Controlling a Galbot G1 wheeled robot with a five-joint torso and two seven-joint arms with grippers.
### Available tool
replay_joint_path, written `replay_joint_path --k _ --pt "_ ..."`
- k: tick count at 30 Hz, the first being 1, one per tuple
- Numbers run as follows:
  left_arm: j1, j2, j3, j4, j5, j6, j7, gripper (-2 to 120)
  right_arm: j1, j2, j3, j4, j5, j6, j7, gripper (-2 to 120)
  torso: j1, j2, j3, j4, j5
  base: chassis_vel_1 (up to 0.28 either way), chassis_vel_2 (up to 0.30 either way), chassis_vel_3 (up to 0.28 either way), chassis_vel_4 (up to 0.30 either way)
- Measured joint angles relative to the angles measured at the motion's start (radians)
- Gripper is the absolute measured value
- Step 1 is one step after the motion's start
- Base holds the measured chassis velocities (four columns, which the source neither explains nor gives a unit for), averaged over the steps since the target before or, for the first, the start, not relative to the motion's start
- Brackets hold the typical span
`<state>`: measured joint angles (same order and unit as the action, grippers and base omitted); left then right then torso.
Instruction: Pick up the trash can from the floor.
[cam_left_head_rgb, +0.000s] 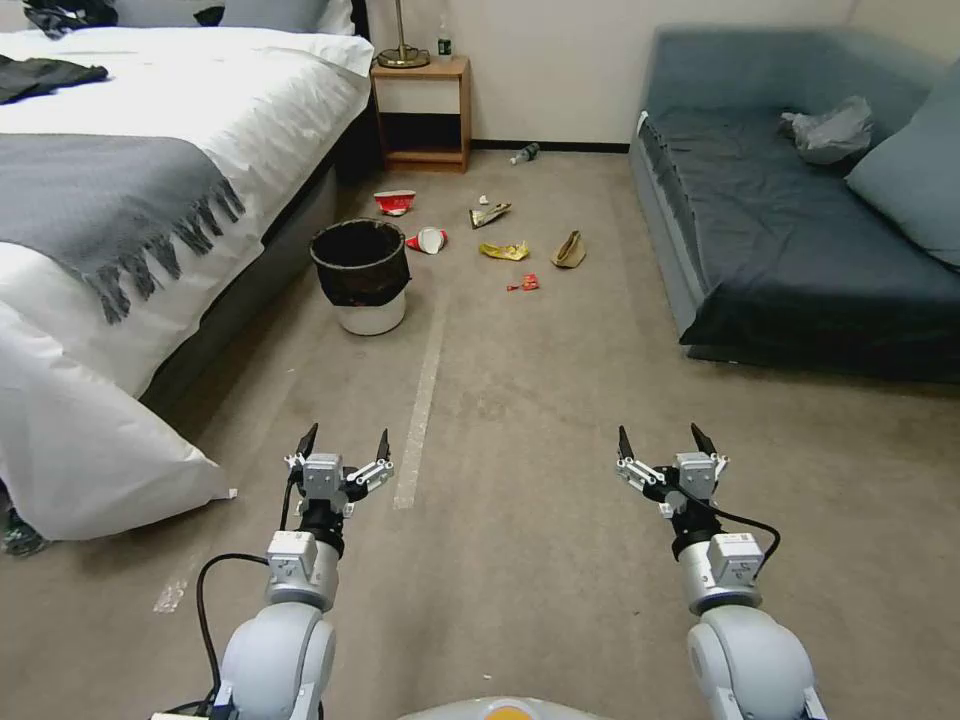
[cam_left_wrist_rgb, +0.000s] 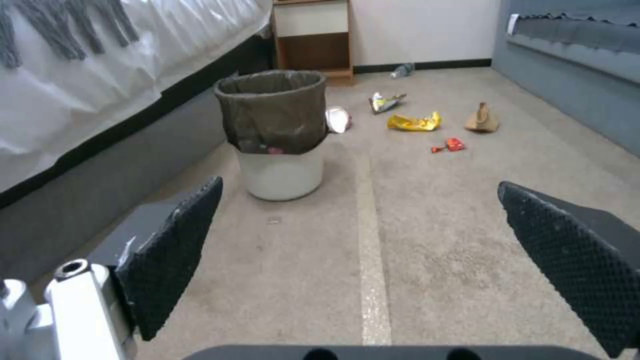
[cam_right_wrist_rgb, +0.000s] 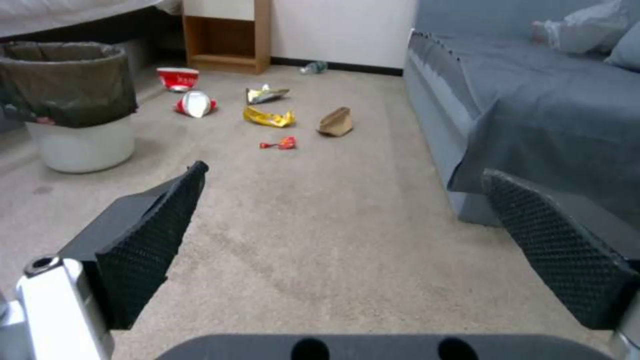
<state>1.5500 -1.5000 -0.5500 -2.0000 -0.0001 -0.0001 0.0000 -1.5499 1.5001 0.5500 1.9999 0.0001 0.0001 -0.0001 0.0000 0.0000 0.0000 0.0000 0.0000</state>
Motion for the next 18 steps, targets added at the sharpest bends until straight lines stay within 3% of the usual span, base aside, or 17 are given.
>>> replay_joint_path --k 18 --pt "0.0 0.0 0.0 0.0 0.0 0.0 0.0 100 0.0 0.0 0.0 0.0 0.0 0.0 0.0 100 0.0 0.0 0.0 0.0 0.0 0.0 0.0 0.0 0.0"
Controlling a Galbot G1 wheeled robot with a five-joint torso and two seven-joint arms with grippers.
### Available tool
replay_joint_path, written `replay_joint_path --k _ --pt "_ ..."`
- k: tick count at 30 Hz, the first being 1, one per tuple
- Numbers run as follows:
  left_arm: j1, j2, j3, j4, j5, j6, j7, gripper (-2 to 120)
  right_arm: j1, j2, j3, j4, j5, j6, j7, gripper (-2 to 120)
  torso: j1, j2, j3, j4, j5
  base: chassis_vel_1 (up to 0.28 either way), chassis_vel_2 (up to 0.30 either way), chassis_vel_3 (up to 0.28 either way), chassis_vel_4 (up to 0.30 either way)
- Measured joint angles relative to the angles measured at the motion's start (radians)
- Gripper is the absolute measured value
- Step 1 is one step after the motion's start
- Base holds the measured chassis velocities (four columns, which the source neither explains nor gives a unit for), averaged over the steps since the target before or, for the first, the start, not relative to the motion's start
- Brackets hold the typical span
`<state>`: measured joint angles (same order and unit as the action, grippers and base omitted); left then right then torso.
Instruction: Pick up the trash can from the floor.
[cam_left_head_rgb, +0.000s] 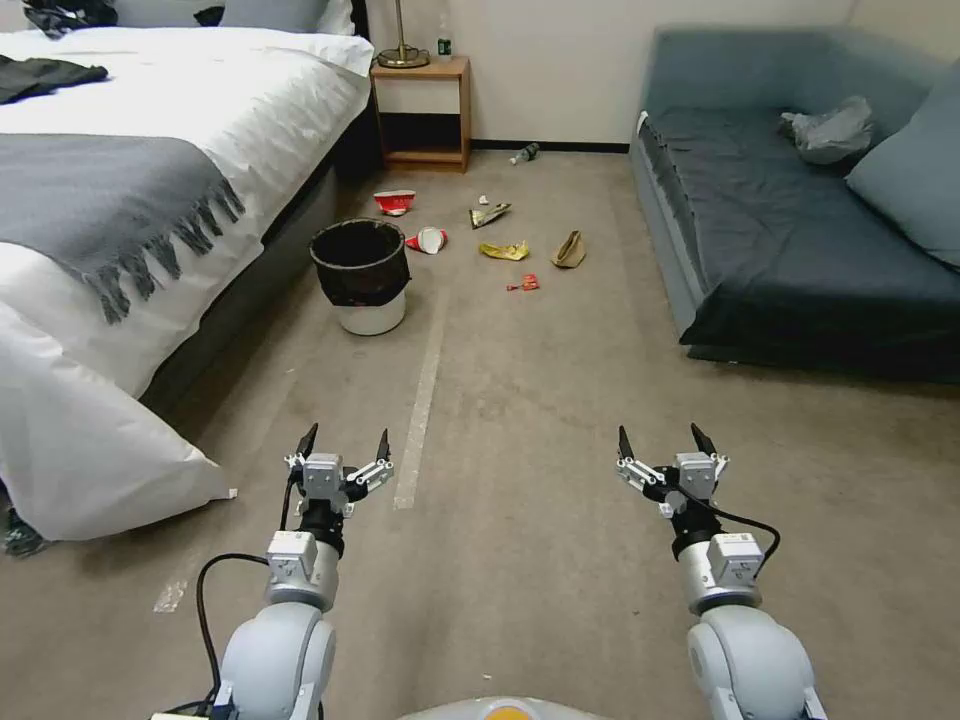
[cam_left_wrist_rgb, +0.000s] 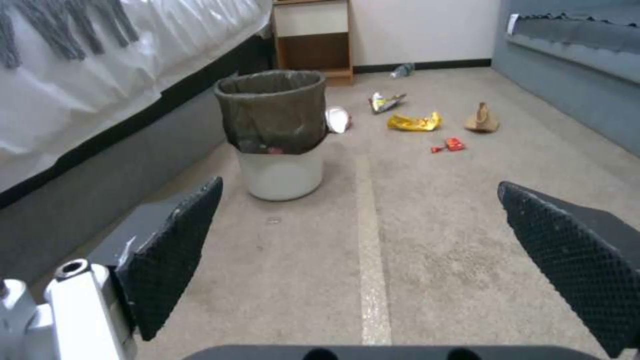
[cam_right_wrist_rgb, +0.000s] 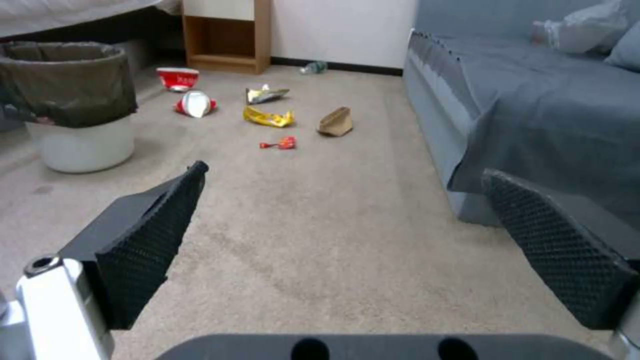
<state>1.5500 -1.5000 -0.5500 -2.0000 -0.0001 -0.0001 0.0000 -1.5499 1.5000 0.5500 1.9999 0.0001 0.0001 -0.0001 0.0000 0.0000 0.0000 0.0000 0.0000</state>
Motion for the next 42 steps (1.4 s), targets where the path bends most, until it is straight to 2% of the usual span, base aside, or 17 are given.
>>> replay_joint_path --k 12,14,15,16,17,19,20,22,23,24,26,42 --pt "0.014 -0.004 -0.015 -0.018 -0.009 -0.005 -0.001 100 -0.012 -0.003 0.007 0.011 0.012 -0.002 -0.009 100 0.0 0.0 0.0 -0.0002 0.0002 0.0 0.0 0.0 0.0" --pt "0.076 -0.027 -0.086 -0.088 -0.056 -0.038 -0.016 100 -0.082 -0.024 0.049 0.09 0.084 -0.019 -0.067 100 0.0 0.0 0.0 -0.0001 0.0001 0.0 0.0 0.0 0.0" --pt "0.076 -0.027 -0.086 -0.088 -0.056 -0.038 -0.016 100 -0.082 -0.024 0.049 0.09 0.084 -0.019 -0.067 100 0.0 0.0 0.0 -0.0001 0.0001 0.0 0.0 0.0 0.0" --pt "0.123 -0.044 -0.137 -0.142 -0.092 -0.064 -0.027 100 -0.125 -0.036 0.073 0.138 0.128 -0.029 -0.104 100 0.0 0.0 0.0 -0.0001 0.0 0.0 0.0 0.0 0.0" --pt "0.123 -0.044 -0.137 -0.142 -0.092 -0.064 -0.027 100 -0.125 -0.036 0.073 0.138 0.128 -0.029 -0.104 100 0.0 0.0 0.0 -0.0001 0.0 0.0 0.0 0.0 0.0" --pt "0.212 -0.076 -0.238 -0.244 -0.16 -0.112 -0.048 100 -0.219 -0.064 0.129 0.244 0.226 -0.053 -0.185 100 0.0 0.0 0.0 0.0001 0.0001 0.0 0.0 0.0 0.0" --pt "0.212 -0.076 -0.238 -0.244 -0.16 -0.112 -0.048 100 -0.219 -0.064 0.129 0.244 0.226 -0.053 -0.185 100 0.0 0.0 0.0 0.0001 0.0001 0.0 0.0 0.0 0.0" --pt "0.277 -0.1 -0.311 -0.317 -0.21 -0.148 -0.064 100 -0.276 -0.08 0.163 0.308 0.284 -0.066 -0.233 100 0.0 0.0 0.0 0.0001 -0.0004 0.0 0.0 0.0 0.0" --pt "0.277 -0.1 -0.311 -0.317 -0.21 -0.148 -0.064 100 -0.276 -0.08 0.163 0.308 0.284 -0.066 -0.233 100 0.0 0.0 0.0 0.0001 -0.0004 0.0 0.0 0.0 0.0" --pt "0.295 -0.108 -0.349 -0.336 -0.251 -0.179 -0.051 100 -0.281 -0.086 0.168 0.313 0.316 -0.061 -0.272 100 0.0 0.0 0.0 0.0004 0.0011 0.0 0.0 0.0 0.0" --pt "0.296 -0.11 -0.36 -0.337 -0.265 -0.19 -0.042 100 -0.281 -0.087 0.169 0.313 0.328 -0.056 -0.287 100 0.0 0.0 0.0 0.0003 -0.0003 0.0 0.0 0.0 0.0" --pt "0.283 -0.109 -0.361 -0.317 -0.278 -0.208 -0.029 100 -0.274 -0.089 0.171 0.3 0.341 -0.043 -0.292 100 0.0 0.0 0.0 0.0 -0.0001 0.0 0.0 0.0 0.0"
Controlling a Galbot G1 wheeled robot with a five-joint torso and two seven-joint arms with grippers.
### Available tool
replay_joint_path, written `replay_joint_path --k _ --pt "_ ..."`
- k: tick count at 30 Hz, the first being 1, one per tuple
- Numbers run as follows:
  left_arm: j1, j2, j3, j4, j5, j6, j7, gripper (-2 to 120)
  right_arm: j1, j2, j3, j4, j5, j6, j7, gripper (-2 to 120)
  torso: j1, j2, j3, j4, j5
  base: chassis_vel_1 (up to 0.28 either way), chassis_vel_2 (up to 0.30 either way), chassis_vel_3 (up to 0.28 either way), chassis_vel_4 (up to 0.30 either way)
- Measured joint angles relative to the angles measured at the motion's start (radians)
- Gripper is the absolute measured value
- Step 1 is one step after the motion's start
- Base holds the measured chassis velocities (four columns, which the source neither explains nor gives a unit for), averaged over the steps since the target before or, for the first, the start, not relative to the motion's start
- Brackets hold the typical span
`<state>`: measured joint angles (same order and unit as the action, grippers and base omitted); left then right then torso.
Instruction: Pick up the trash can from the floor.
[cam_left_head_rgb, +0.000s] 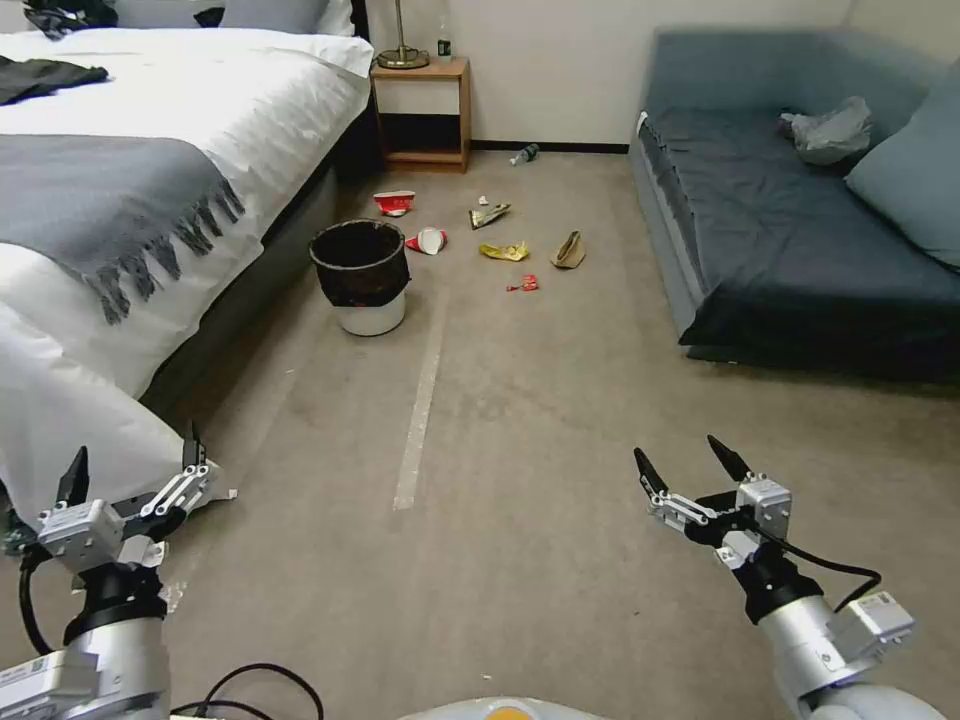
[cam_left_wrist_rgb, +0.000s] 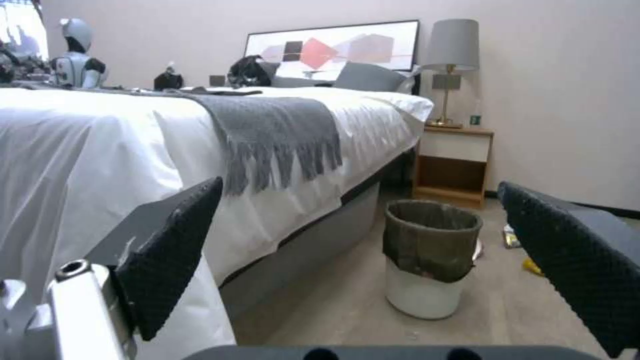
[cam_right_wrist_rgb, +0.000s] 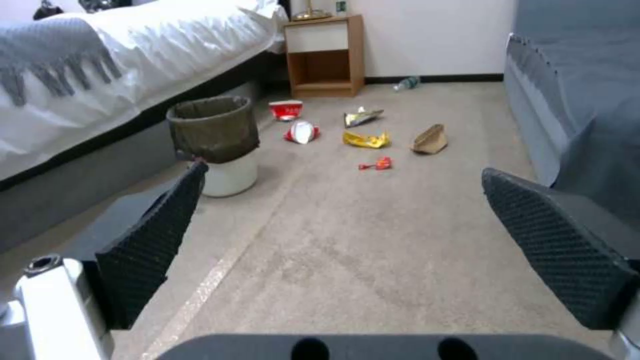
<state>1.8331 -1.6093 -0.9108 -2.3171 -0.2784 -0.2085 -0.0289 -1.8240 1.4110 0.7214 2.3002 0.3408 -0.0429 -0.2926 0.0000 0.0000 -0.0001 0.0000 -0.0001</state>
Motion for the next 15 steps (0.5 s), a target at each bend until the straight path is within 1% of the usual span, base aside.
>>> replay_joint_path --k 15 --pt "0.003 0.004 0.003 -0.014 -0.014 0.002 -0.007 100 -0.005 0.007 -0.002 0.004 0.002 0.001 0.001 100 0.0 0.0 0.0 -0.0001 0.0001 0.0 0.0 0.0 0.0"
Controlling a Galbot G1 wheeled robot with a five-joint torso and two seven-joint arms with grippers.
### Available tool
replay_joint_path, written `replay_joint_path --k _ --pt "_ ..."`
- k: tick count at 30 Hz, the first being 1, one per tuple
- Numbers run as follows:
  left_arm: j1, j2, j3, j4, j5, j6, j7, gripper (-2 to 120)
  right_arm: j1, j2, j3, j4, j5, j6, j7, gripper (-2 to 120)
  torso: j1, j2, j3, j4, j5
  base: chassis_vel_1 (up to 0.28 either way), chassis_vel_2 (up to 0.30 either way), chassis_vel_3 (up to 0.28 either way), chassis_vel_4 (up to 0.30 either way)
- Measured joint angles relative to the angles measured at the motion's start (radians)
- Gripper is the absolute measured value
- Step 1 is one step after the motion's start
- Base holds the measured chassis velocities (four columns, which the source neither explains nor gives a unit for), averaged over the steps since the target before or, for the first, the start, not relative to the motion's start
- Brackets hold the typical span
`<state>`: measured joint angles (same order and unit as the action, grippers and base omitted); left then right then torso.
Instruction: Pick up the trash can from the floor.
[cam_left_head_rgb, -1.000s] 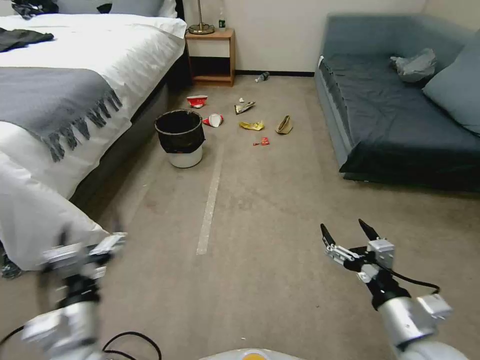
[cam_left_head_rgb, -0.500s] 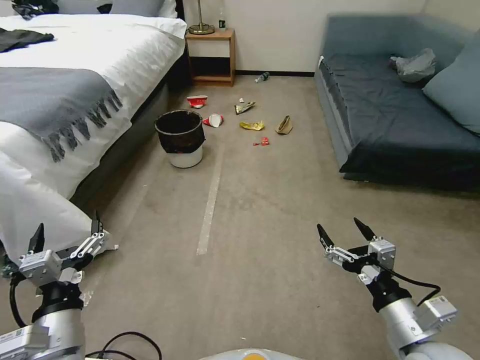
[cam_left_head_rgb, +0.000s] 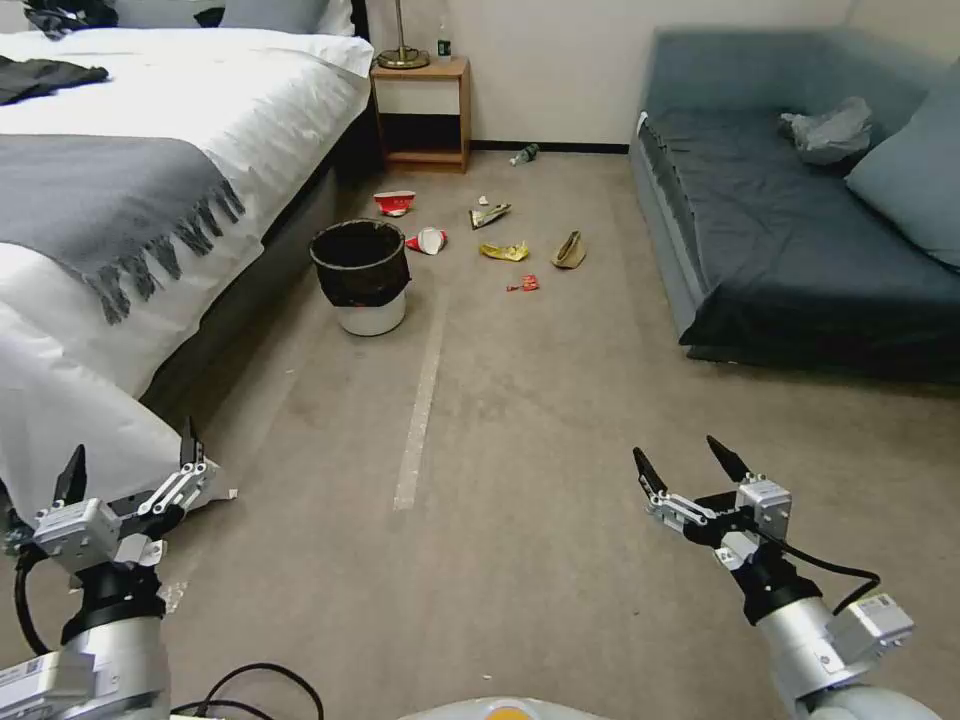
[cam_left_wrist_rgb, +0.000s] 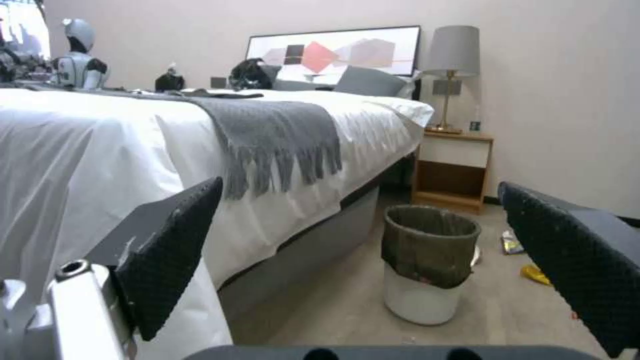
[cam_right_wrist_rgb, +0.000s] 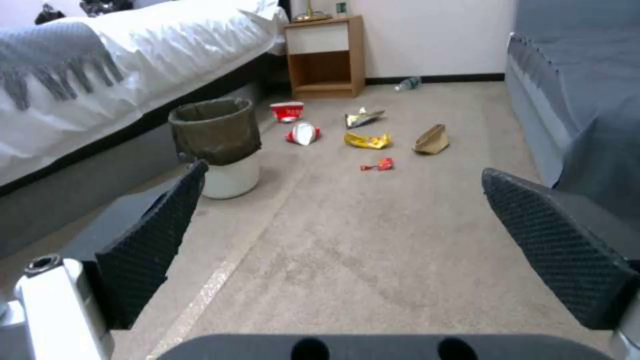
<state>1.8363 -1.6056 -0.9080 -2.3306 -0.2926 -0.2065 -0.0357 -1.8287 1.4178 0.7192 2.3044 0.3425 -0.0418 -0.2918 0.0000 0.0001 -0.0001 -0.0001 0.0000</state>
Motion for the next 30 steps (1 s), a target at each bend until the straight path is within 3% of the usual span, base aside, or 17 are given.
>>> replay_joint_path --k 30 --pt "-0.002 0.003 0.002 -0.006 -0.013 0.008 0.002 100 0.001 0.002 0.005 0.004 0.008 0.002 -0.008 100 0.0 0.0 0.0 0.0 0.0 0.026 0.025 0.023 0.023"
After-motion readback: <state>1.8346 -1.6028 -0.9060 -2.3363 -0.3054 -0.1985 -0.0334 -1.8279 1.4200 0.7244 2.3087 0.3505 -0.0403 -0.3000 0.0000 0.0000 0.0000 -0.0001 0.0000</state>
